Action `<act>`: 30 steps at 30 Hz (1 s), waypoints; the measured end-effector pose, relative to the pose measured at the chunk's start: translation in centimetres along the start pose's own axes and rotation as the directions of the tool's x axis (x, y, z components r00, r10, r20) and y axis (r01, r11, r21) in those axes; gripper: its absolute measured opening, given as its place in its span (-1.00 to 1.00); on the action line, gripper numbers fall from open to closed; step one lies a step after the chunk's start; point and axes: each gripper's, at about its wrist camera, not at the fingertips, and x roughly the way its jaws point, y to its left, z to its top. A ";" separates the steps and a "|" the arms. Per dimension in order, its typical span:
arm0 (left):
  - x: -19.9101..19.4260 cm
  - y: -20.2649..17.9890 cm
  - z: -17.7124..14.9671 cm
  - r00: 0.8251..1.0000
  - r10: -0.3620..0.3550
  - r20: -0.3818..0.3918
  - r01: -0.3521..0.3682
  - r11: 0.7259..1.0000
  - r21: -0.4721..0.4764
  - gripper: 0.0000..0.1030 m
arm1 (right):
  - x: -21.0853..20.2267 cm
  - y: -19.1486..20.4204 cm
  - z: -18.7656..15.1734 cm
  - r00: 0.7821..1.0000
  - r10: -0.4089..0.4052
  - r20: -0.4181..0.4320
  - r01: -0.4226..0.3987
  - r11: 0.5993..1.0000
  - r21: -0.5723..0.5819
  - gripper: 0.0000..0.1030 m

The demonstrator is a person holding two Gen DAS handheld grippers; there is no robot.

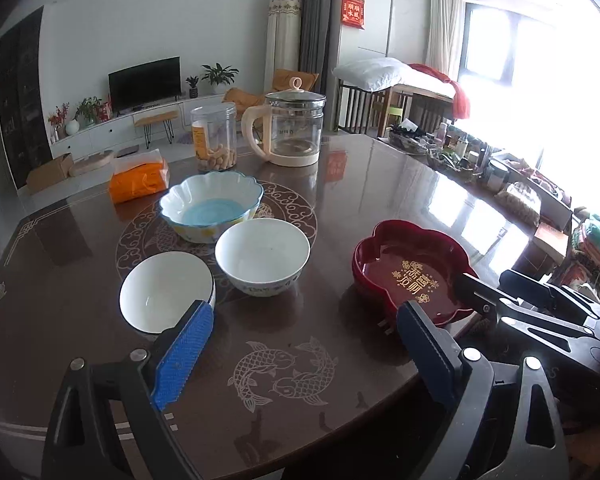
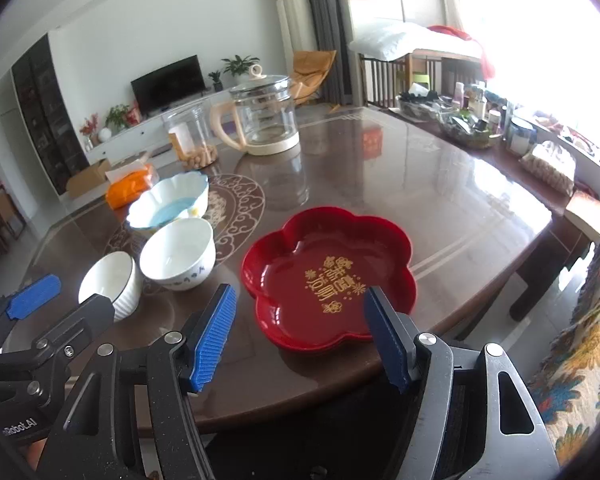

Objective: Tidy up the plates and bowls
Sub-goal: 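Pull both tools back from the plate stack toward the white bowls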

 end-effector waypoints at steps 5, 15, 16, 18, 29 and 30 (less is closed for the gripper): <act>-0.7 2.1 -1.3 0.999 0.033 -0.011 -0.033 0.999 -0.039 0.81 | -0.5 1.5 -1.2 0.999 0.012 0.037 -0.009 0.998 -0.066 0.36; -1.3 9.8 -2.9 0.991 0.128 -0.043 -0.134 0.973 -0.189 0.81 | 0.3 3.5 -2.5 0.996 0.083 -0.009 -0.084 0.990 -0.116 0.36; -1.3 10.5 -3.1 0.989 0.140 -0.043 -0.146 0.968 -0.204 0.81 | 0.5 3.6 -2.6 0.996 0.088 -0.016 -0.089 0.989 -0.118 0.36; -1.4 11.7 -3.4 0.986 0.157 -0.048 -0.163 0.961 -0.222 0.81 | 0.8 4.1 -2.8 0.995 0.100 -0.031 -0.103 0.986 -0.132 0.36; -0.7 12.3 -3.1 0.993 0.104 -0.056 -0.114 0.972 -0.206 0.81 | 2.1 7.5 -2.5 0.978 0.181 -0.103 -0.199 0.959 -0.200 0.36; -0.5 12.2 -3.2 0.993 0.099 -0.059 -0.109 0.973 -0.204 0.81 | 2.2 7.5 -2.5 0.978 0.179 -0.107 -0.197 0.959 -0.202 0.36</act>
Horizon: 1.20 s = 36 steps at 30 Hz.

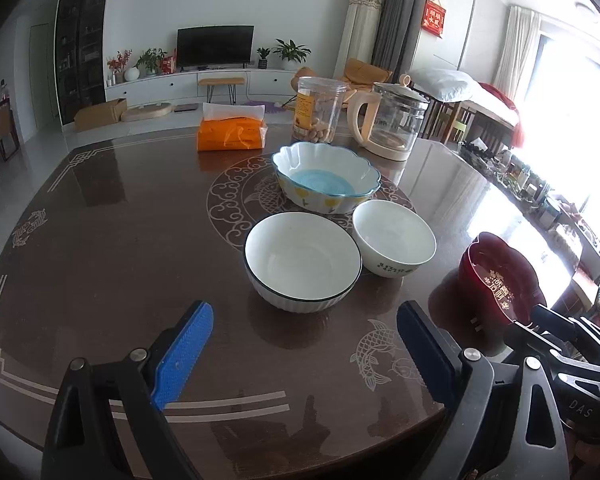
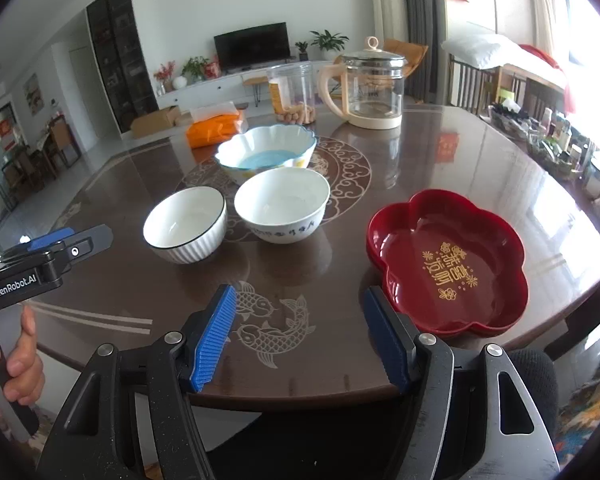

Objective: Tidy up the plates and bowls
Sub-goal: 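Pull both tools back from the plate stack toward the white bowls, then move both tools over to the blue-rimmed scalloped bowl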

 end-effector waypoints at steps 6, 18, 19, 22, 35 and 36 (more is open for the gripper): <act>1.2 -0.7 -0.4 1.000 0.015 -0.012 -0.015 0.999 0.039 0.81 | 2.0 -0.3 0.6 0.997 0.034 -0.073 -0.034 0.999 0.014 0.36; 4.4 -2.8 0.6 0.984 0.163 0.073 -0.172 0.974 0.149 0.81 | 8.7 1.9 4.2 0.986 0.037 -0.165 -0.064 0.985 -0.163 0.36; 4.8 -3.3 0.5 0.982 0.174 0.076 -0.185 0.968 0.171 0.81 | 9.1 2.1 4.4 0.987 0.028 -0.157 -0.056 0.982 -0.178 0.36; 5.6 -4.5 0.2 0.973 0.204 0.109 -0.224 0.947 0.232 0.81 | 10.5 2.4 5.1 0.991 -0.007 -0.131 -0.026 0.968 -0.250 0.36; 6.9 -1.8 0.0 0.970 0.235 0.059 -0.242 0.951 0.190 0.81 | 15.0 4.3 5.7 0.989 -0.060 -0.137 -0.008 0.893 -0.450 0.36; 6.9 -1.7 0.1 0.970 0.234 0.060 -0.241 0.952 0.186 0.81 | 15.1 4.1 5.8 0.988 -0.064 -0.138 -0.003 0.897 -0.443 0.33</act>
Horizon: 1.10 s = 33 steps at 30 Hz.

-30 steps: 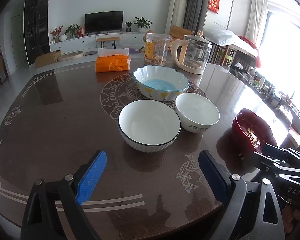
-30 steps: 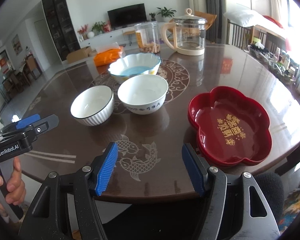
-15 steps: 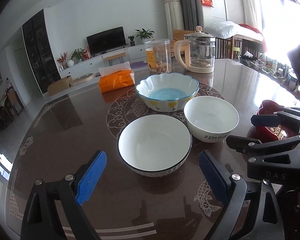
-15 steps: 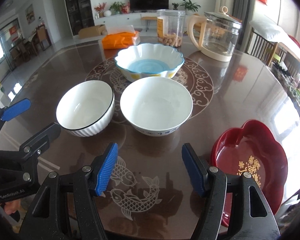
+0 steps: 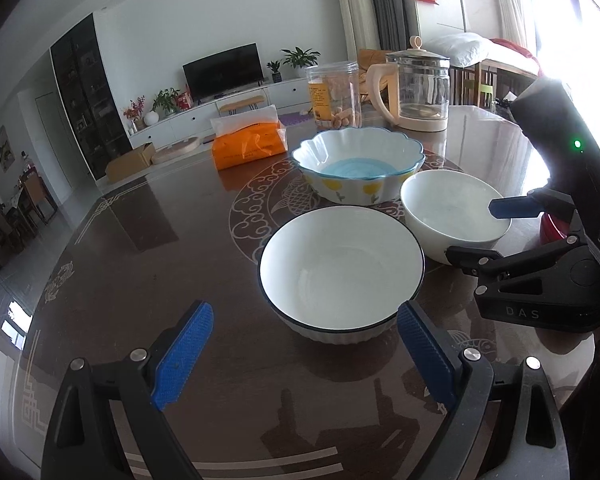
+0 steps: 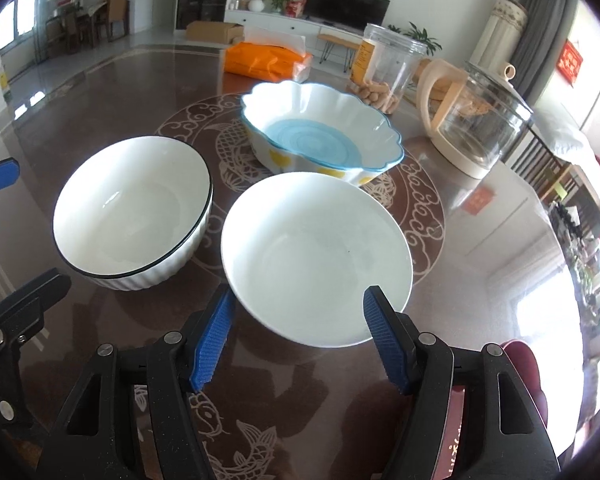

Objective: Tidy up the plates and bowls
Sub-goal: 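Move both tools over to the blue-rimmed scalloped bowl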

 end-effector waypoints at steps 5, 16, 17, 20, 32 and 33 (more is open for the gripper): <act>0.1 0.5 0.1 1.000 -0.010 -0.003 0.010 1.000 -0.027 0.81 | 0.8 -1.4 0.2 0.997 -0.080 -0.023 0.082 0.994 0.071 0.32; 0.8 1.9 -0.1 1.000 -0.008 -0.030 0.006 0.997 -0.081 0.81 | 3.6 -4.7 2.3 0.989 -0.133 -0.067 0.140 0.982 0.124 0.32; 0.9 2.2 -0.2 0.999 -0.004 -0.035 0.001 0.996 -0.085 0.81 | 3.9 -5.1 2.7 0.987 -0.141 -0.072 0.149 0.981 0.126 0.32; 1.2 3.1 -0.5 0.999 0.007 -0.054 -0.013 0.995 -0.103 0.81 | 4.7 -6.6 3.4 0.983 -0.165 -0.086 0.177 0.971 0.160 0.31; 0.8 9.7 -1.8 0.996 -0.021 -0.088 -0.007 0.952 -0.304 0.81 | -0.3 1.3 0.8 0.997 -0.057 -0.050 0.062 0.992 0.114 0.34; 0.5 10.3 -1.9 0.996 -0.015 -0.086 -0.013 0.949 -0.316 0.81 | -0.3 2.0 0.5 0.997 -0.060 -0.045 0.065 0.991 0.114 0.34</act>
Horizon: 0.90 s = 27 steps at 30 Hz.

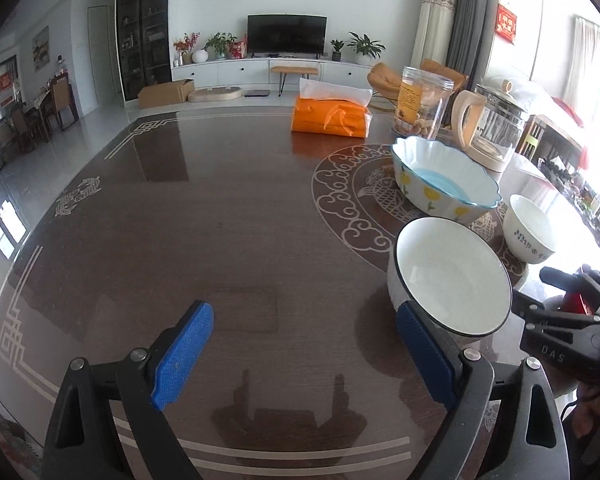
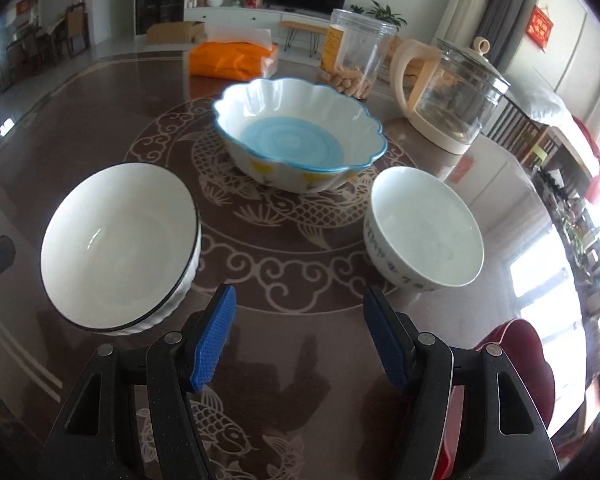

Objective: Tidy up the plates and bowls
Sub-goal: 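Move both tools over to the blue-rimmed scalloped bowl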

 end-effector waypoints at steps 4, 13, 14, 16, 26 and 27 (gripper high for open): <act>-0.8 1.9 -0.2 1.000 0.014 0.010 -0.014 0.999 -0.034 0.81 | 0.8 1.0 -0.7 1.000 0.012 -0.018 -0.011 0.999 0.045 0.31; -0.9 3.0 -0.5 1.000 0.019 0.005 -0.019 0.998 -0.063 0.81 | 1.8 2.2 -0.2 1.000 0.008 -0.030 -0.006 0.997 0.072 0.31; -0.9 2.9 -0.5 1.000 0.018 0.005 -0.018 0.998 -0.059 0.81 | 1.8 2.6 0.0 1.000 0.011 -0.025 -0.010 0.998 0.063 0.31; -0.9 2.6 -0.6 1.000 0.022 0.007 -0.022 0.999 -0.045 0.81 | 2.0 3.4 0.3 1.000 0.018 -0.020 -0.017 0.999 0.050 0.31; -1.1 3.2 -0.5 0.999 0.052 0.006 -0.052 0.998 -0.043 0.81 | 3.3 7.0 2.9 0.999 0.047 0.005 -0.047 0.999 -0.013 0.31; -1.2 3.3 -0.4 0.998 0.055 0.005 -0.055 0.998 -0.045 0.81 | 3.5 7.4 3.1 0.998 0.056 0.006 -0.056 0.998 -0.022 0.31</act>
